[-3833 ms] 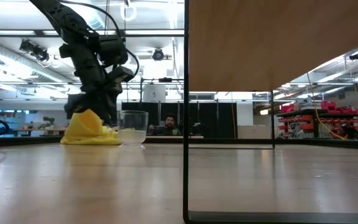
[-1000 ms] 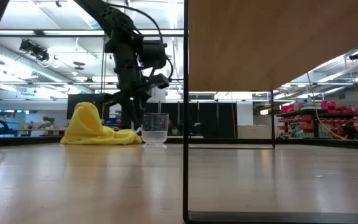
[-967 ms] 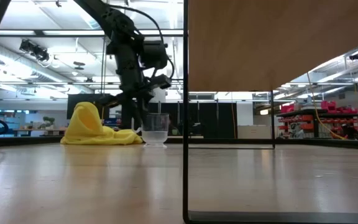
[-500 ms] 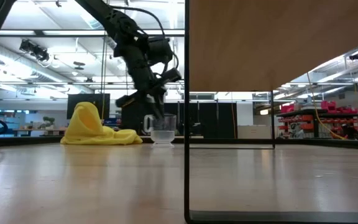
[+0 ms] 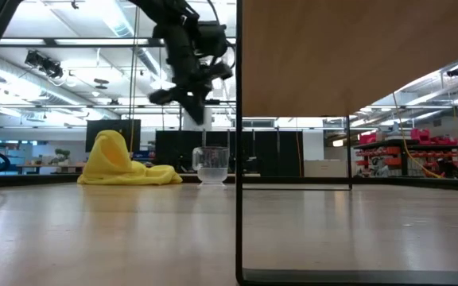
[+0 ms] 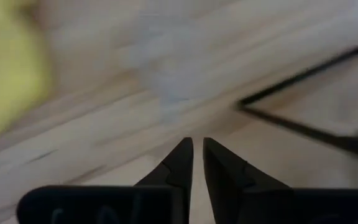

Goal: Stack small to large cups/mugs on shelf
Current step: Put the transparent mug on the shelf

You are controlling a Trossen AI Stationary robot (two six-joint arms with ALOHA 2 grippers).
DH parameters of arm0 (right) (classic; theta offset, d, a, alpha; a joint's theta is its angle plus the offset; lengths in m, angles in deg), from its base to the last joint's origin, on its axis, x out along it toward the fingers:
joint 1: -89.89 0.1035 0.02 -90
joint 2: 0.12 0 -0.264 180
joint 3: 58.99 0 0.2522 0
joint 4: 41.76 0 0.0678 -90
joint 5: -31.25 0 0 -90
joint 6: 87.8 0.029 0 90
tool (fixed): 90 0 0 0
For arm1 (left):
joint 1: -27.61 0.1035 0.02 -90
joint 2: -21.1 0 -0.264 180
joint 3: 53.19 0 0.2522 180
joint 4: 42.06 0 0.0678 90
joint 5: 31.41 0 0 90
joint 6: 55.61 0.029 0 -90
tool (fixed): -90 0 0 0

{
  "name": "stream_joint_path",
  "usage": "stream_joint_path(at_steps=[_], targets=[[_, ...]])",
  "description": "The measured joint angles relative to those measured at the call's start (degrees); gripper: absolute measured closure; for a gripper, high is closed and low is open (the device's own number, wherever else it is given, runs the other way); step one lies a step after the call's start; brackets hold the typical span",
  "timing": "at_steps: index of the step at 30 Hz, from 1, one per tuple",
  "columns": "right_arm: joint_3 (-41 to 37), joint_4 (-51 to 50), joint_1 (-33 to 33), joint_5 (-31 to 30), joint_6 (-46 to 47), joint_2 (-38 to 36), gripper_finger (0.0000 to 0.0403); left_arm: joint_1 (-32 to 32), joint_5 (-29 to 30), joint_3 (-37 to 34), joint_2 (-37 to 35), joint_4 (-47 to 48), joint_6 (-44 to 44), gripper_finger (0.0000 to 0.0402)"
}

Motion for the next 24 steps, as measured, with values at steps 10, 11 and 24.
stream_joint_path(at_steps=[10,11,24], targets=[[0.0,0.0,0.0,0.0,-1.0,-0.1,0.03,3.6,2.3,-1.7,0.6,3.4,-2.3,0.0375],[0.0,0.0,0.0,0.0,-1.0,-0.1,0.03,4.0,2.3,-2.4,0.7,3.0,-2.4,0.0376],[0.0,0.1,0.0,0.0,-1.3,-0.1,0.03,6.7,-0.7,-8.8,1.0,-9.0,-6.3,0.0372]])
